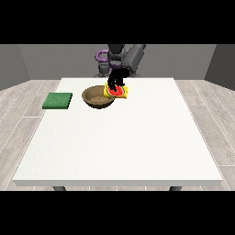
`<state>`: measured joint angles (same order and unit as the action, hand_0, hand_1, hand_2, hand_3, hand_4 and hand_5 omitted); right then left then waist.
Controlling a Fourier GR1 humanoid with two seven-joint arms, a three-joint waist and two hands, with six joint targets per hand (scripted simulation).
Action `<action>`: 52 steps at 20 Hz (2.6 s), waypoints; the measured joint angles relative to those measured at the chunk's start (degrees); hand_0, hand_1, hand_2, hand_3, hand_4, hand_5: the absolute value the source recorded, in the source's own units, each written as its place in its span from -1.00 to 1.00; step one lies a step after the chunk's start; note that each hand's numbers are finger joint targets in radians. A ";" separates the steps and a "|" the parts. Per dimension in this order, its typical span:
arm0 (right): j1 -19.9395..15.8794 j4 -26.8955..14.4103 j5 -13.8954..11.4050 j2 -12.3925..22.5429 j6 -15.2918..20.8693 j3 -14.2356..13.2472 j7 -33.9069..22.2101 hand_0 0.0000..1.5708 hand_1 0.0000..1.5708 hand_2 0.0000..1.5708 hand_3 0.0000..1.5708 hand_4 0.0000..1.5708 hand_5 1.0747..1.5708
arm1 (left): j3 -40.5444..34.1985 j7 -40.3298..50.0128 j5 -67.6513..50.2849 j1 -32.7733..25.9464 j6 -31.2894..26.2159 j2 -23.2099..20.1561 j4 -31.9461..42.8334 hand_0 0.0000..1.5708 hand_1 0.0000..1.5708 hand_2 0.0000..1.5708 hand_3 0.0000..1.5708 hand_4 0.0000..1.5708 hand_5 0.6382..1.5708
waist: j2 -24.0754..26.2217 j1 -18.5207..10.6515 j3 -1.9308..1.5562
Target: Pick the cup and pour the ball into the bowl, then pick the bowl and place it on the pad
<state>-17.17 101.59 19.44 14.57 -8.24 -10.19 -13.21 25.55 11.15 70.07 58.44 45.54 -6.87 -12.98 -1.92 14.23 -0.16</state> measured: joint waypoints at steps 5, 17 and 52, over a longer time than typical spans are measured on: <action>0.64 -3.72 -0.62 -0.23 -0.23 -0.37 1.07 -1.00 -1.00 -1.00 -1.00 -0.52 0.98 | 8.98 7.67 11.03 4.11 -6.83 2.82 3.41 0.91 0.91 1.00 1.00 0.36 0.84 | 3.11 -1.65 -0.01; 2.89 -7.70 -0.83 -0.01 -1.08 -1.93 2.82 -1.00 -1.00 -1.00 -1.00 -0.52 0.97 | 10.05 10.89 12.58 0.13 -15.65 5.14 -6.40 0.19 0.19 0.74 0.66 0.39 0.74 | 6.63 -4.36 0.19; 5.43 10.07 -11.74 -8.09 11.60 5.33 2.63 -1.00 -1.00 -1.00 -1.00 -0.40 1.00 | -45.09 -44.67 -83.15 -19.46 -51.24 -9.29 -36.39 -1.00 -1.00 -1.00 -1.00 -1.00 0.92 | -13.91 -16.03 0.38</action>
<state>-11.74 111.66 7.70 6.47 3.36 -4.86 -10.57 -19.54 -33.53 -13.09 38.99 -5.69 -16.16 -49.37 -15.83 -1.79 0.22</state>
